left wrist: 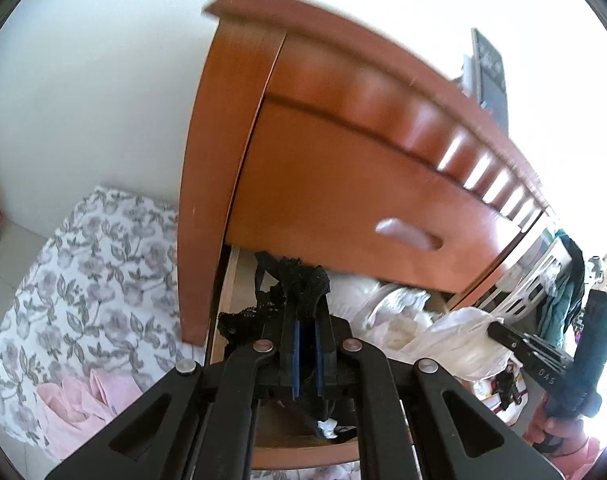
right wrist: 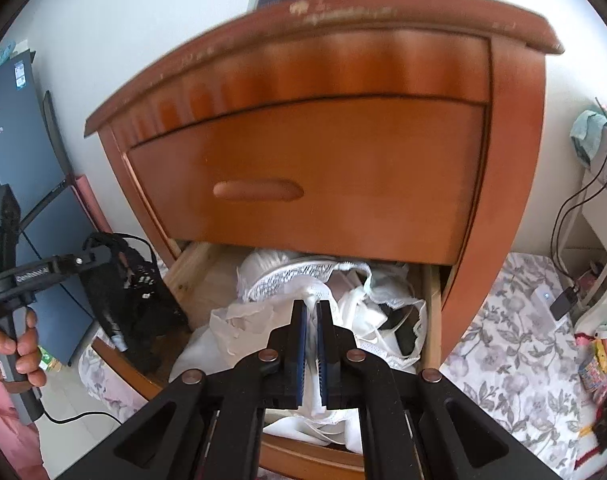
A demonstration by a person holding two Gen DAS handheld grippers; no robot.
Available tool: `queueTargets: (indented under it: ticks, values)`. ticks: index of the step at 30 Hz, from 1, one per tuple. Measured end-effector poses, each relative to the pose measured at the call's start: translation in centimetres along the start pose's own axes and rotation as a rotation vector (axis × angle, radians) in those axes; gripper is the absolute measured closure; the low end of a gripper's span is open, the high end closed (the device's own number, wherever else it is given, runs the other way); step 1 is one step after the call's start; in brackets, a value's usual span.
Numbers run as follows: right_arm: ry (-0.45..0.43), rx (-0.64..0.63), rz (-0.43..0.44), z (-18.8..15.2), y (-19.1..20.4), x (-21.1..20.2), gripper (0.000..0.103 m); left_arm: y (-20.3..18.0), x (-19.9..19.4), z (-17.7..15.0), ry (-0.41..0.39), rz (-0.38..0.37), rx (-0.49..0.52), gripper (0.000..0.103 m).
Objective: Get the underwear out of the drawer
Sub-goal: 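Lift the black lace garment and white cloth out and carry them over the bed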
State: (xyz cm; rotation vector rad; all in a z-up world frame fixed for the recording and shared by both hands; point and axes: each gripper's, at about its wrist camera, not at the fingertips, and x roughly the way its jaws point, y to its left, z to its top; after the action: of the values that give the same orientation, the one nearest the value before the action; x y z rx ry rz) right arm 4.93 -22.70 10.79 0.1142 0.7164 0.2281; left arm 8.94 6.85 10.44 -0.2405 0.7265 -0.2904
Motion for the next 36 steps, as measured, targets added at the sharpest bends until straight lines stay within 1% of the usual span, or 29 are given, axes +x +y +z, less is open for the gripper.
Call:
queueTargets:
  ticks: [11,20,28,36]
  values:
    - [-0.091,-0.028,-0.005,2.4,1.0,-3.8,0.098,-0.6,-4.8,1.7,-0.122,-0.012,0.011,0.098]
    - [-0.153,-0.055,0.011,4.0,3.1,-6.2,0.098,1.5,-8.1,1.9,-0.181,0.024,-0.027,0.098]
    - [-0.253,-0.095,0.053,6.7,6.9,-9.0,0.098,4.1,-11.1,1.9,-0.23,0.068,-0.061,0.098]
    - [-0.288,-0.179,0.124,8.2,13.0,-9.3,0.098,8.0,-13.9,0.8,-0.254,0.109,-0.118,0.098]
